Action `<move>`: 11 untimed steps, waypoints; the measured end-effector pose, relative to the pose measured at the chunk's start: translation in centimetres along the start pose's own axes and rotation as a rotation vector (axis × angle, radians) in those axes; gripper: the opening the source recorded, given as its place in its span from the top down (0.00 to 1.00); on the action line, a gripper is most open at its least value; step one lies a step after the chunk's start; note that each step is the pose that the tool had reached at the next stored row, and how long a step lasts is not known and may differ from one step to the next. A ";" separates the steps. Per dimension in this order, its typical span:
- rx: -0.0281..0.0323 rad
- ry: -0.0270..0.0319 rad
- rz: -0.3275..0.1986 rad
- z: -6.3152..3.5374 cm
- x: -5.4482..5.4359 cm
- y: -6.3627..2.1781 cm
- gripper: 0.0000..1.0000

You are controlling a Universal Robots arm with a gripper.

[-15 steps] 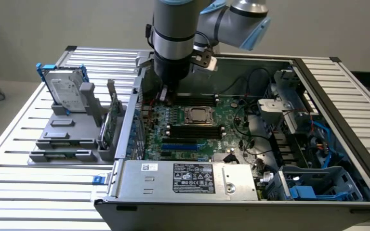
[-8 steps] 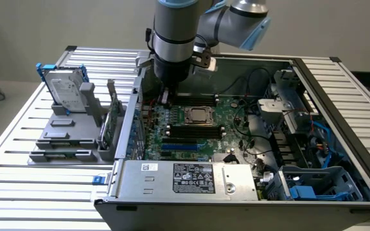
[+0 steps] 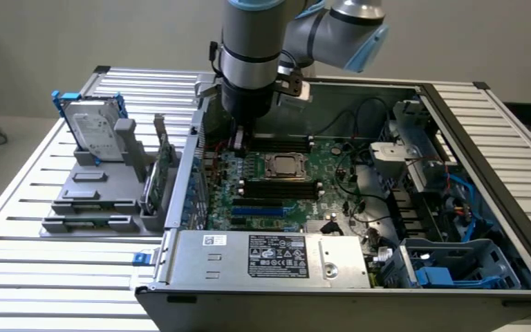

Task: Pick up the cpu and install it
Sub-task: 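Install the first cpu locking lever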

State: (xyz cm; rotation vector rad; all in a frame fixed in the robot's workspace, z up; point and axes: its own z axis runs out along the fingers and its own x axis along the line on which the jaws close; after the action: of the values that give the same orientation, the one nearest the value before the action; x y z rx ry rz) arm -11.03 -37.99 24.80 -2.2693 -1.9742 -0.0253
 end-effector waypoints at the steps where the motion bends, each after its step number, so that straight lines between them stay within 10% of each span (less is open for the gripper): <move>1: -0.0024 -0.0023 -0.010 0.00 0.0 0.00 0.89; 11: -0.0233 -0.0317 -0.070 0.03 0.3 0.12 0.89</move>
State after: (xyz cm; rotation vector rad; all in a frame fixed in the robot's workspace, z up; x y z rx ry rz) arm -10.87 -37.71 24.78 -2.2275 -2.0790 -0.0195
